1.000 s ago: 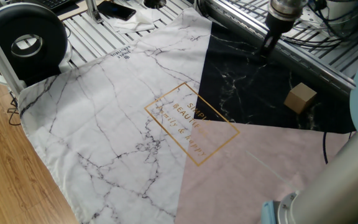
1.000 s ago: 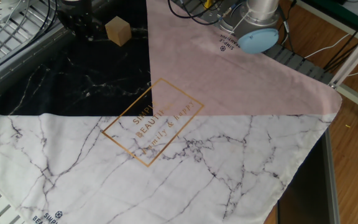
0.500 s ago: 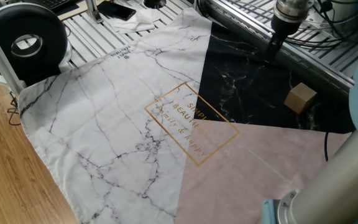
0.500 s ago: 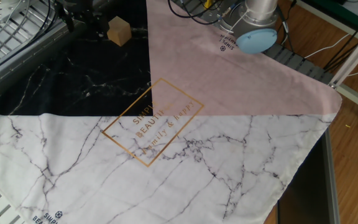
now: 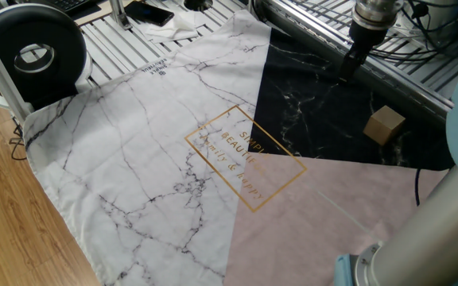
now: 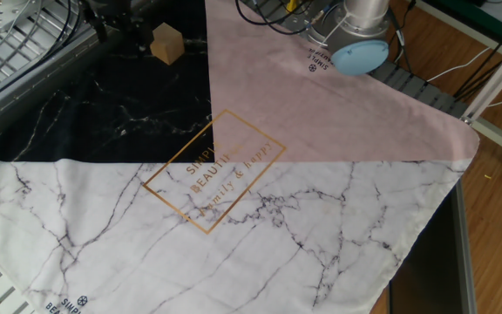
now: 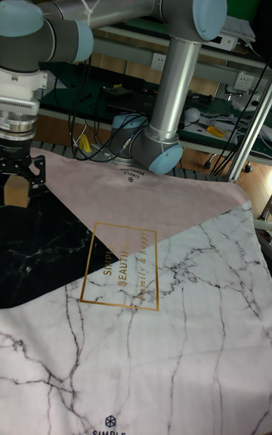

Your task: Pick up the small block on the left and move it to the right

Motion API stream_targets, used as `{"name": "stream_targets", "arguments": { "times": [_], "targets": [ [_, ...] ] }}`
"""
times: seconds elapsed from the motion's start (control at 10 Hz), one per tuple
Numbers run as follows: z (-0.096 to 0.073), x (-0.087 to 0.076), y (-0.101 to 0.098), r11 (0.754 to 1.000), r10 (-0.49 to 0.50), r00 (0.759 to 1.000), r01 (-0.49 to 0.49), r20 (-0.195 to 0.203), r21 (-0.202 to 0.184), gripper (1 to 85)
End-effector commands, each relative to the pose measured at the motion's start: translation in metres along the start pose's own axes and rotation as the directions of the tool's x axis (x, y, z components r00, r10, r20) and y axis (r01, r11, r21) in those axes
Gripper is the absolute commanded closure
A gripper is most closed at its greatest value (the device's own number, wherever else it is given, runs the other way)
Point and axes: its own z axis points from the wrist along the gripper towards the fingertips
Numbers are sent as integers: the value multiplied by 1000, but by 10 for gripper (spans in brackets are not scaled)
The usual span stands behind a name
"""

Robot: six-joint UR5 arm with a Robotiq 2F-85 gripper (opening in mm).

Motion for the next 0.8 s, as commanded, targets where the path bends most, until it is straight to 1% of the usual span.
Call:
{"name": "stream_targets", "arguments": {
  "times": [0.0, 0.1, 0.2, 0.3, 0.4, 0.5, 0.6, 0.7],
  "targets": [
    [-1, -6, 5, 998, 54, 998, -54, 24, -25, 20],
    [-1, -6, 12, 996, 69, 997, -68, 21, -50, 20],
    [-1, -2, 7, 998, 56, 998, -55, 22, -31, 20],
    [1, 27, 17, 997, 51, 999, -52, -9, -57, 17],
    [6, 46, 15, 998, 46, 999, -47, -12, -44, 13],
    [10, 59, 18, 998, 44, 999, -44, -4, -54, 13],
    [15, 68, 15, 998, 34, 999, -34, 1, -44, 13],
    [16, 73, 18, 998, 29, 999, -30, -14, -48, 33]
  ]
}}
